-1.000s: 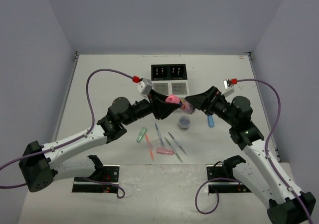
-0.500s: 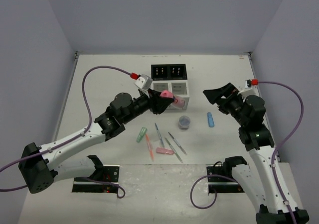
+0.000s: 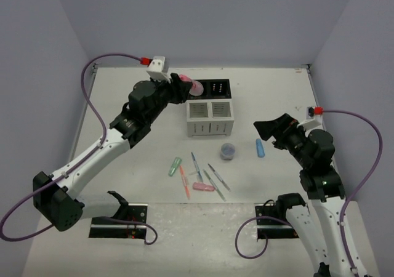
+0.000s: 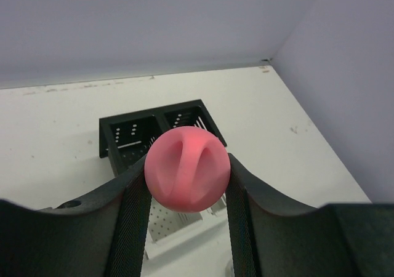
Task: Sort the stationery into containers
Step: Place the stationery in the storage box.
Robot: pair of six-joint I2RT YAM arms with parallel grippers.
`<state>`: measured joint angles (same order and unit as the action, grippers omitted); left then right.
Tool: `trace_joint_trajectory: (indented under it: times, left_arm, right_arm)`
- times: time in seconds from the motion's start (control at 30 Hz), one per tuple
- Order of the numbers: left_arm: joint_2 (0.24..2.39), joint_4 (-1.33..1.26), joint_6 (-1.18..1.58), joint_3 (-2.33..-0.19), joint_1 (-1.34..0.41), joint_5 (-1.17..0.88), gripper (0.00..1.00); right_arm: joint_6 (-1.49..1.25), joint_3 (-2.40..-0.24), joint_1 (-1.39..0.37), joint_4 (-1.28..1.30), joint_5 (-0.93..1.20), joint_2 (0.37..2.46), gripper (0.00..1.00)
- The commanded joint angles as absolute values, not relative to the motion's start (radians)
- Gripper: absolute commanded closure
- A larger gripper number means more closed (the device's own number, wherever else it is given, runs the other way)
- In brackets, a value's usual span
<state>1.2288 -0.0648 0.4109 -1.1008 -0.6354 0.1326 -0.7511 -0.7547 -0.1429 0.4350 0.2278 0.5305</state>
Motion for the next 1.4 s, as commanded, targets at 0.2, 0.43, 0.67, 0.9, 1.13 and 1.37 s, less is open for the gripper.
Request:
trace_joint_trajectory:
  times: [0.2, 0.43, 0.67, 0.9, 1.13, 1.37]
  left_arm:
    - [1.589, 0.049, 0.211, -1.461, -0.603, 0.312, 1.00]
    - [1.734, 0.066, 0.151, -1.581, -0.581, 0.280, 1.00]
    - [1.838, 0.085, 0.137, -1.626, -0.565, 0.233, 1.00]
    - [1.886, 0.088, 0.160, -1.606, -0.565, 0.169, 1.00]
    - [1.903, 0.131, 0.173, -1.622, -0.565, 0.183, 0.99]
    - [1.961, 0.235, 0.188, -1.713, -0.564, 0.200, 0.54]
  right_arm:
    - [-0.638, -0.887, -0.138, 0.639, 0.277, 0.416, 0.01]
    - [-0.578, -0.953, -0.138, 0.723, 0.237, 0.362, 0.01]
    - [-0.548, -0.971, -0.138, 0.742, 0.242, 0.361, 0.01]
    - [-0.536, -0.978, -0.138, 0.740, 0.243, 0.373, 0.01]
    - [-0.540, -0.975, -0.138, 0.725, 0.254, 0.383, 0.01]
    - [-0.541, -0.952, -0.138, 0.707, 0.265, 0.395, 0.01]
